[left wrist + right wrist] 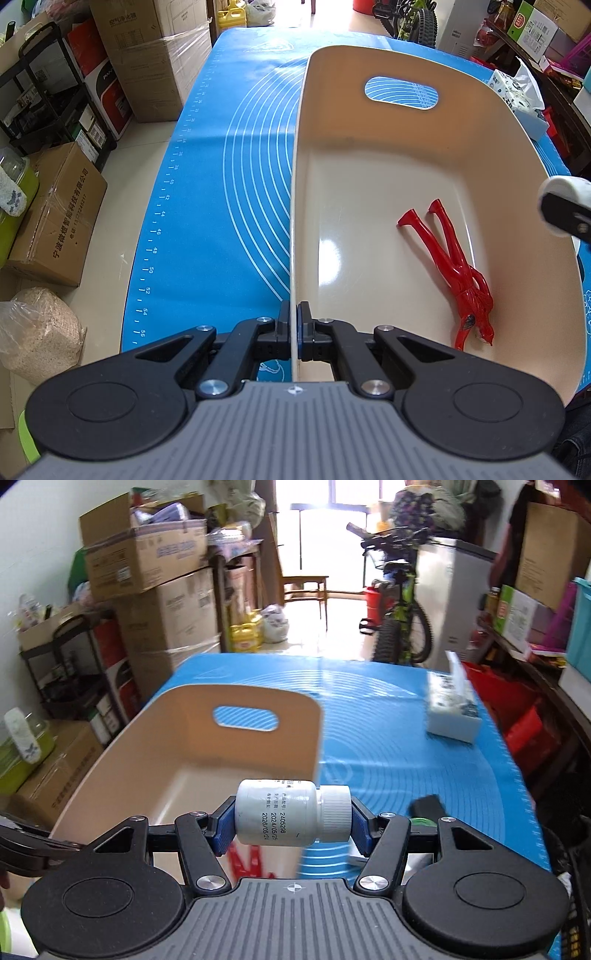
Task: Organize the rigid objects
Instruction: 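Carry the pill bottle over the basket and release it with the right tool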
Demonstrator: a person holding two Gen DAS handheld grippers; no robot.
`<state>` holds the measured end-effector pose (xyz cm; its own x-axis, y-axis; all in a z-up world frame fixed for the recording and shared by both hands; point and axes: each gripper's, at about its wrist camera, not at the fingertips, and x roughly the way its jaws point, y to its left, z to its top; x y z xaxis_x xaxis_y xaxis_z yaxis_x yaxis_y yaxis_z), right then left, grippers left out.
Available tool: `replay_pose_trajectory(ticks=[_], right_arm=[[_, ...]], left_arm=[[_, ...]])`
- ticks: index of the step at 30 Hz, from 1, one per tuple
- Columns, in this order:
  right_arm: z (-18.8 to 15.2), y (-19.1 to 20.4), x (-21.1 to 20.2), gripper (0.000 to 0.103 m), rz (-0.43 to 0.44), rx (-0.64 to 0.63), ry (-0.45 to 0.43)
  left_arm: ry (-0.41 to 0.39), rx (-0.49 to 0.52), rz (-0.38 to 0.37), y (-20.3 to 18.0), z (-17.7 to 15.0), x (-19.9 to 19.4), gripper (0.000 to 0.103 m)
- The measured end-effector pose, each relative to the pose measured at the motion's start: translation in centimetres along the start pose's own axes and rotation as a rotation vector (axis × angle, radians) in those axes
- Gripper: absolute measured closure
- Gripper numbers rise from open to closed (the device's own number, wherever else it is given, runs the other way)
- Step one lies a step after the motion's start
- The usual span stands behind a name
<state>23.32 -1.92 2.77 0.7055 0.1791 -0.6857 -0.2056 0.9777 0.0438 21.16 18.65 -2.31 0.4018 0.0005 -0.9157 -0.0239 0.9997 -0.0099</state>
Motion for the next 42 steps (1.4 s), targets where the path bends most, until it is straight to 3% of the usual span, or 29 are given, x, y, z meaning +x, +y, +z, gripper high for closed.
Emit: replay_pose_trajectory(ticks=[6, 13, 17, 31, 42], right_arm=[[0.0, 3.1, 1.7, 0.039, 0.05, -0.078, 0.034], [-1.0, 6.3, 4.8, 0.039, 0.105, -0.166, 0.16], [-1.7, 7.8, 6.2, 0.039, 0.09, -0.215, 0.215], [-1.7, 8.9, 7.8, 0.036, 0.136, -0.247, 0.372], [-1.4, 7.7, 6.9, 0.025, 0.133, -0.206, 0.332]], left_arm=[[0.0, 0.0, 0.0, 0.0, 0.0, 0.0, 0.099], [-0.004, 0.002, -0.004, 0.1, 0.1, -0.2, 0.1], [-0.004, 0.001, -0.004, 0.1, 0.1, -0.2, 0.1], [-0.006, 0.006, -0.003, 0.1, 0.1, -0.3, 0.1], [-0.006, 0.005, -0.002, 0.1, 0.1, -0.2, 0.099]])
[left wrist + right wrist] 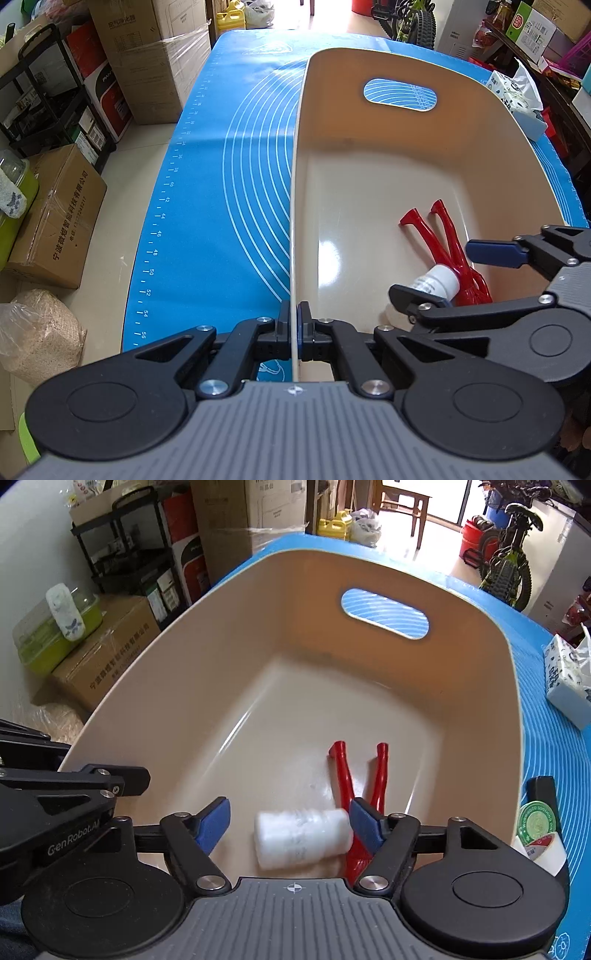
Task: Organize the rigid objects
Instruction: 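Carry the pill bottle over the basket and release it with the right tool, then grasp the yellow tool by its round cap with the right tool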
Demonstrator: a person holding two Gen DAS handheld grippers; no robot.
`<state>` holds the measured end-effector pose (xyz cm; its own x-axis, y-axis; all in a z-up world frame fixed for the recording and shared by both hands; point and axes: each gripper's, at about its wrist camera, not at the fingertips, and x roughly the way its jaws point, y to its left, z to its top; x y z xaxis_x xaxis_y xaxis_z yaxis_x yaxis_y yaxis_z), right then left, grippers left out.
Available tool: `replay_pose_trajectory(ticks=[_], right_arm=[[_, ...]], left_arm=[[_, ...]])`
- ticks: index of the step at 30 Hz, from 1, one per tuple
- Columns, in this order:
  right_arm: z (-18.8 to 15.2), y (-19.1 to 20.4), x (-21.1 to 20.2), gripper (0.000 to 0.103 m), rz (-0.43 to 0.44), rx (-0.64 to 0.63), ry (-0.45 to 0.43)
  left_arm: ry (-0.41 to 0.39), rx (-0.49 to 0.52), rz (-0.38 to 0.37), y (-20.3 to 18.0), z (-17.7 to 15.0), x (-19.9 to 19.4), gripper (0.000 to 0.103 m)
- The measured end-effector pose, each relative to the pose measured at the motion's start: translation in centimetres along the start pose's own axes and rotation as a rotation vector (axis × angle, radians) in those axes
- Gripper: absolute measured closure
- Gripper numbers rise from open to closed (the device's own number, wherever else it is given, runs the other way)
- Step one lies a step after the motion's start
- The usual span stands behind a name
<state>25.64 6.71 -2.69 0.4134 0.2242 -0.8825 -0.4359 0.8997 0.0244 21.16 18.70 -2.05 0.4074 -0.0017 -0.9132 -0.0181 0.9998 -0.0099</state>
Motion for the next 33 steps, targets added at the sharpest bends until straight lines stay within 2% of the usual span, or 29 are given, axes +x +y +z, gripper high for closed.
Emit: replay_pose_trajectory(ticks=[4, 11, 20, 26, 33], right_arm=[[-0.1, -0.6, -1.4, 0.025, -0.006, 0.009, -0.036], [-0.6, -3.1, -5.9, 0.023, -0.025, 0.043, -0.169], [-2.9, -8.1, -10.0, 0.021, -0.106, 0.132, -0.258], [-5.8, -12.3, -10.1, 0.02, -0.167, 0.214, -0.239], [-9.4, -15.6, -7.7, 0.021, -0.181, 0.308, -0.184]], left_arm=[[0.0, 0.0, 0.0, 0.0, 0.0, 0.0, 0.099], [0.0, 0.001, 0.001, 0.1, -0.1, 0.0, 0.099], [0.001, -0.001, 0.002, 0.1, -0.1, 0.0, 0.099], [0.002, 0.001, 0.003, 0.1, -0.1, 0.0, 0.099], [0.002, 0.001, 0.004, 0.1, -0.1, 0.0, 0.099]])
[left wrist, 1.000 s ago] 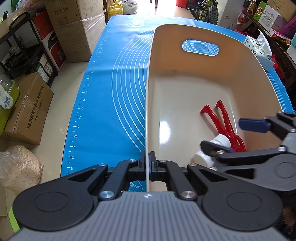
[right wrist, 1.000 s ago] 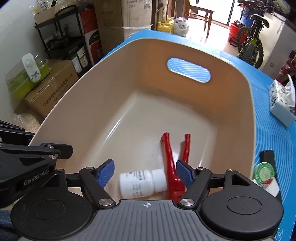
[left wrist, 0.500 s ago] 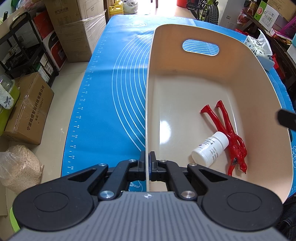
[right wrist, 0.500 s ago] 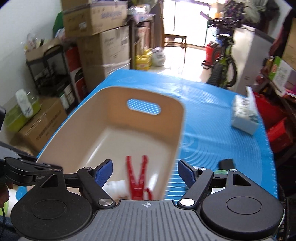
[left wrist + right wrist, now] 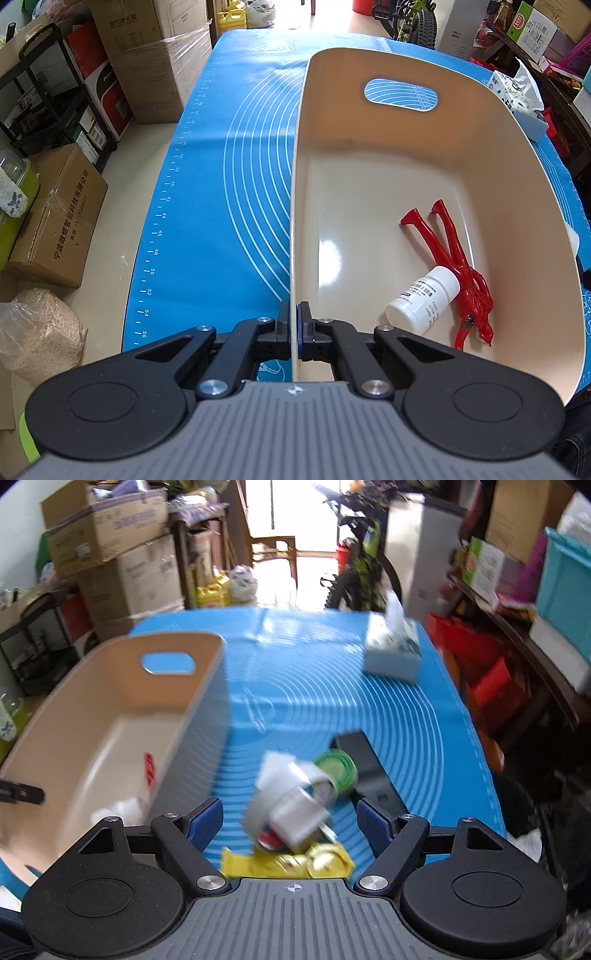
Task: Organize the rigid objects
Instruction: 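Grasp the yellow tool by its round cap with the right tool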
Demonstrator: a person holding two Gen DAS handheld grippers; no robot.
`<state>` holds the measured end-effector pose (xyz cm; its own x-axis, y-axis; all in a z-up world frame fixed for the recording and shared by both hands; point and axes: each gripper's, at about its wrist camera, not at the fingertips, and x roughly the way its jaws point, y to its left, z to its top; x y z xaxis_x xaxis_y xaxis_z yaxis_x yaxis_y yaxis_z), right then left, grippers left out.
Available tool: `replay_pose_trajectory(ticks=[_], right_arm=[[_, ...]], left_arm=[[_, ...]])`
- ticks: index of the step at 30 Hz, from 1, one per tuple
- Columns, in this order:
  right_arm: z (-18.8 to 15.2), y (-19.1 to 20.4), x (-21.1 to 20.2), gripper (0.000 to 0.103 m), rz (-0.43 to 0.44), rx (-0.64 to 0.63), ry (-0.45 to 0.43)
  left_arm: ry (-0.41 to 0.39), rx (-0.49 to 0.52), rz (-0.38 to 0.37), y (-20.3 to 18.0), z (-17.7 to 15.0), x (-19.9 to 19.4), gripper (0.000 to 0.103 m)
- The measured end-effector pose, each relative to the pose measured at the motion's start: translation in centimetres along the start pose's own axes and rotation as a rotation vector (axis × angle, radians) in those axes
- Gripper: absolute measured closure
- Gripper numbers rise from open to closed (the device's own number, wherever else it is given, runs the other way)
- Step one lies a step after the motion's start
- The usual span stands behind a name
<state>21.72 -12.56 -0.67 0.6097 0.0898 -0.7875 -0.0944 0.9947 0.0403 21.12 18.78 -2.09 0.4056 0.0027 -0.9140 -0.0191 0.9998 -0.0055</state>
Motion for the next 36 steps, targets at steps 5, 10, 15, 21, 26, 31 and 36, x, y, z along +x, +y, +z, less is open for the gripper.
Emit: replay_pose_trajectory(ticks=[5, 10, 15, 21, 26, 31, 36], right_arm=[[-1.7, -1.0, 1.5, 0.021, -0.022, -0.005, 0.03], [-3.1, -2.0, 2.8, 0.021, 0.023, -0.068, 0.06], [-3.7, -1.9, 4.1, 0.023, 0.064, -0.203, 0.097], [-3.7, -1.3, 5.5, 0.026, 0.089, -0.322, 0.115], [-4.0, -0.8, 6.4, 0.027, 0.136, -0.398, 0.131], [-4.2, -0.9, 6.7, 0.033, 0.16, -0.409, 0.131], [-4.5, -1.0, 5.9, 0.052, 0.17, -0.445, 0.135]], left_arm=[[0.0, 0.001, 0.001, 0.0, 0.0, 0.1, 0.099], [0.0, 0.001, 0.001, 0.0, 0.0, 0.1, 0.099], [0.0, 0.002, 0.002, -0.1, 0.0, 0.0, 0.099], [0.001, 0.005, 0.005, -0.1, 0.1, 0.0, 0.099], [0.001, 0.007, 0.007, -0.1, 0.1, 0.0, 0.099], [0.001, 0.01, 0.012, -0.3, 0.1, 0.0, 0.098], [0.001, 0.01, 0.012, -0.3, 0.1, 0.0, 0.098]])
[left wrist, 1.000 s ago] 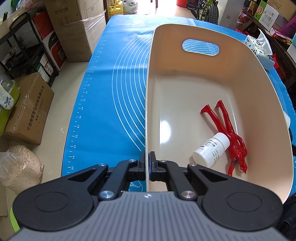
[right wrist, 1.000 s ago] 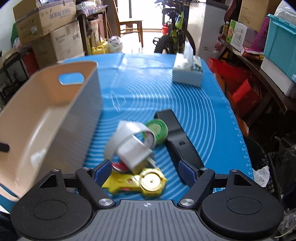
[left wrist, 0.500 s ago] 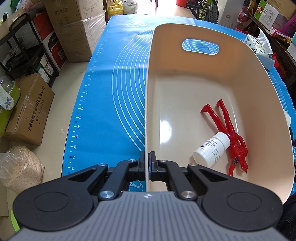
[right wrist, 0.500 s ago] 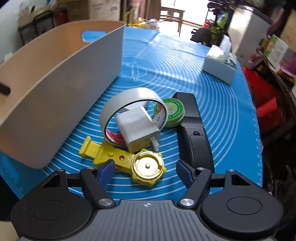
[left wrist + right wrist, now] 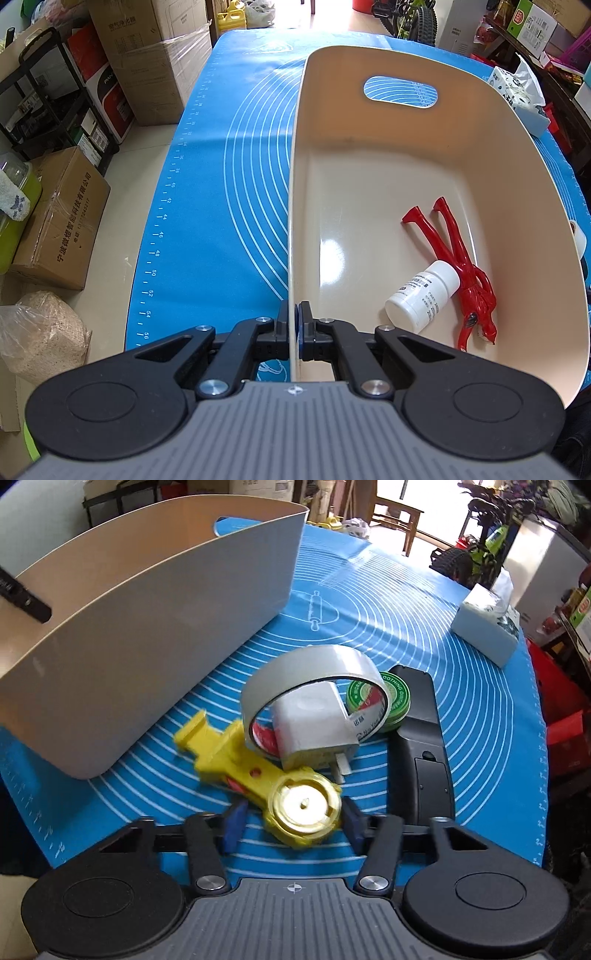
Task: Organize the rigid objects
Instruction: 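Grasp the yellow tool by its round cap with the right tool, then lift the yellow tool into the basket and open the right tool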
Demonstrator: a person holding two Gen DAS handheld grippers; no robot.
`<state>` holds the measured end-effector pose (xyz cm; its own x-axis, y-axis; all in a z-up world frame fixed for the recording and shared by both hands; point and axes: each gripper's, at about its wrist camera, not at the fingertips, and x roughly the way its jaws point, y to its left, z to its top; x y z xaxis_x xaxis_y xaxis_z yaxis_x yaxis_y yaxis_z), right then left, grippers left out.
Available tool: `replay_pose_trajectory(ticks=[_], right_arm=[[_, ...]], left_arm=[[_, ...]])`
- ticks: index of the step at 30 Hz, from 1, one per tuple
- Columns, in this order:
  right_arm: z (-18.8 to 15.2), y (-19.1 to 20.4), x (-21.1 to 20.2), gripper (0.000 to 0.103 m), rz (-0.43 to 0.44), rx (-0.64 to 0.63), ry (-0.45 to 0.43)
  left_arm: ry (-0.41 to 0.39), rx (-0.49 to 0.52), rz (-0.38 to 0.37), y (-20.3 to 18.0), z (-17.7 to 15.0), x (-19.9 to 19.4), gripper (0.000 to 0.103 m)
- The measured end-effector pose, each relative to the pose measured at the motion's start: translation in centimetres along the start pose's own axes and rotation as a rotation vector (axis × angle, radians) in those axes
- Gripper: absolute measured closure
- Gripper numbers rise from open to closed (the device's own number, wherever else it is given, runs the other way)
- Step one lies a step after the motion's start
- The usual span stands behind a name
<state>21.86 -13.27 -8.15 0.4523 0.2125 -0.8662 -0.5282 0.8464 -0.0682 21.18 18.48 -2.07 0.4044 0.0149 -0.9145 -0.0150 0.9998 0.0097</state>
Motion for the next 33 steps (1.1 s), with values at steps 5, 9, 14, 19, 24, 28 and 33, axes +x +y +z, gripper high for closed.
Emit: replay_pose_trajectory(ticks=[5, 9, 14, 19, 24, 28, 33], right_arm=[[-0.6, 0.9, -1.1, 0.053, -0.006, -0.008, -0.031], [-1.1, 1.6, -2.1, 0.053, -0.013, 0.014, -0.07], [-1.6, 1.7, -3.1, 0.053, -0.042, 0.033, -0.092], [-1.9, 1.4, -4.7, 0.053, -0.063, 0.049, -0.115], [-2.1, 1.3, -6.6, 0.053, -0.082, 0.05, -0.144], [-1.7, 0.8, -8.4, 0.053, -0.104, 0.058, -0.181], [-0.5, 0.1, -10.3, 0.053, -0.125, 0.081, -0.24]], left_arm=[[0.0, 0.0, 0.0, 0.0, 0.0, 0.0, 0.098], [0.0, 0.001, 0.0, 0.0, 0.0, 0.0, 0.098], [0.0, -0.001, -0.001, -0.1, 0.0, 0.0, 0.098], [0.0, 0.0, 0.001, -0.1, 0.0, 0.0, 0.098], [0.0, 0.0, 0.0, -0.1, 0.0, 0.0, 0.098], [0.001, 0.003, 0.004, -0.1, 0.0, 0.0, 0.098], [0.001, 0.002, 0.005, -0.2, 0.0, 0.0, 0.098]])
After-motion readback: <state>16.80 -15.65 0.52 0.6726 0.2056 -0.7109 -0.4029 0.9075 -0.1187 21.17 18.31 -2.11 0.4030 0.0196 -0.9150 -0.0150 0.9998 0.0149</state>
